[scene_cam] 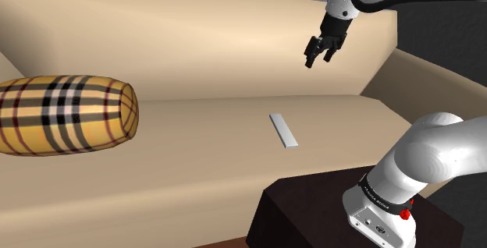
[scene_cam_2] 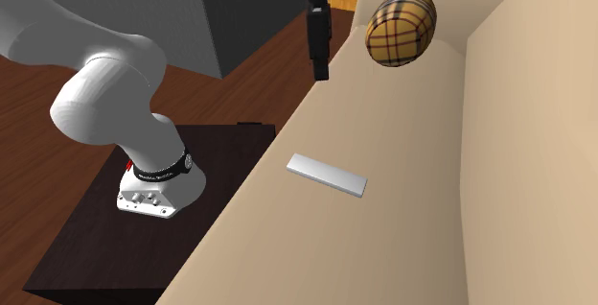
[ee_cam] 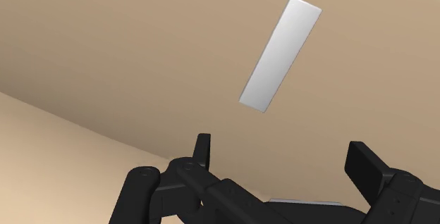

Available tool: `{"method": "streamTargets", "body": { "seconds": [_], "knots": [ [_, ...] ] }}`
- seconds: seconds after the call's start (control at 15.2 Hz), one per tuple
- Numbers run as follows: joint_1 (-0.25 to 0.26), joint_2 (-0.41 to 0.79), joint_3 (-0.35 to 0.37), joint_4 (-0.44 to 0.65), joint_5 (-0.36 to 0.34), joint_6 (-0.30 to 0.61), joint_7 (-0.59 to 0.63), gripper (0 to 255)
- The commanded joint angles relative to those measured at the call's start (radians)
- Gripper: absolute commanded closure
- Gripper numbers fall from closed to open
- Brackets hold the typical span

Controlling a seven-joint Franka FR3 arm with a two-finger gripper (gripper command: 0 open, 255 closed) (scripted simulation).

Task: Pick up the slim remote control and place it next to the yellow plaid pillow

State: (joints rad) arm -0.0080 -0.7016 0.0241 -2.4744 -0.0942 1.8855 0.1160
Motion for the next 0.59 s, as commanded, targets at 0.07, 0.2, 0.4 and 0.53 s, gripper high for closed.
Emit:
{"method": "streamTargets", "body": {
  "seconds": [0.07,0.2,0.4,0.53],
  "knots": [
    [-0.004,0.049,0.003,-0.059,0.008,0.092,0.03,0],
    [-0.007,0.085,0.005,-0.098,0.012,0.156,0.049,0],
    [-0.011,0.151,0.008,-0.147,0.018,0.254,0.077,0],
    [-0.014,0.204,0.01,-0.174,0.022,0.322,0.095,0]
  ]
}}
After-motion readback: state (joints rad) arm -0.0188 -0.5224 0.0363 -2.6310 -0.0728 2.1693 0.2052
